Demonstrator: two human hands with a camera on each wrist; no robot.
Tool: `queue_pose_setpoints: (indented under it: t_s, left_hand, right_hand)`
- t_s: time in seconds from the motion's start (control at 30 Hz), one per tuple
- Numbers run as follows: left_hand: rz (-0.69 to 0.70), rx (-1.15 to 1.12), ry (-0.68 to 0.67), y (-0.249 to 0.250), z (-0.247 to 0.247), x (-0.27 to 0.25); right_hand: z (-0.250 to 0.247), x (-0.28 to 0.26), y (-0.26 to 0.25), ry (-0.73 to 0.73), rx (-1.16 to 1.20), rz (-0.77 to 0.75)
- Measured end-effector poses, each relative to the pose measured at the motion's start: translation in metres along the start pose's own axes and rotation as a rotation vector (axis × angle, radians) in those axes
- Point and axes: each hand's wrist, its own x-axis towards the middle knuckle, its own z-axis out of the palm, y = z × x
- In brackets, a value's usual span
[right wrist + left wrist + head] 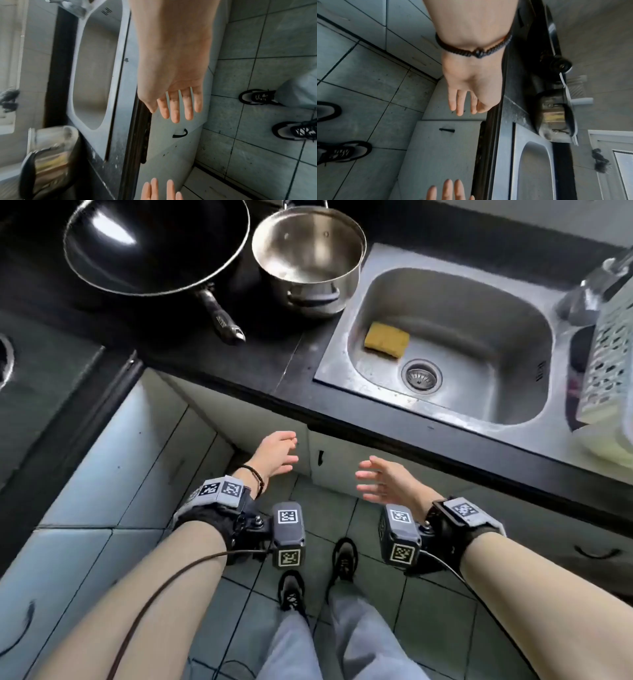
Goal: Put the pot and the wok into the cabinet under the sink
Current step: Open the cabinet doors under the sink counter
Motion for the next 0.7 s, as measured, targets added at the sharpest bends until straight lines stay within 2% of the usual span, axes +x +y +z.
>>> queue_pose_setpoints:
  t_s: [0.27, 0.47, 0.57, 0.7]
  left_hand:
    - [-0.043, -0.060, 0.092, 0.010, 0.047, 0.038]
    - [-0.004, 0.170, 0.125, -0.007, 0.048, 0.045]
    - [0.038, 0.191, 0.131, -0.017, 0.045, 0.041]
    - [0.087, 0.248, 0.062, -0.034, 0.030, 0.028]
  right_hand:
    - [-0.018, 0.013, 0.002, -0.015, -0.039, 0.064]
    - [-0.018, 0.014, 0.006, -0.015, -0.053, 0.085]
    - [-0.010, 0.011, 0.009, -0.022, -0.069, 0.096]
    - [0.008, 0.003, 0.013, -0.027, -0.052, 0.096]
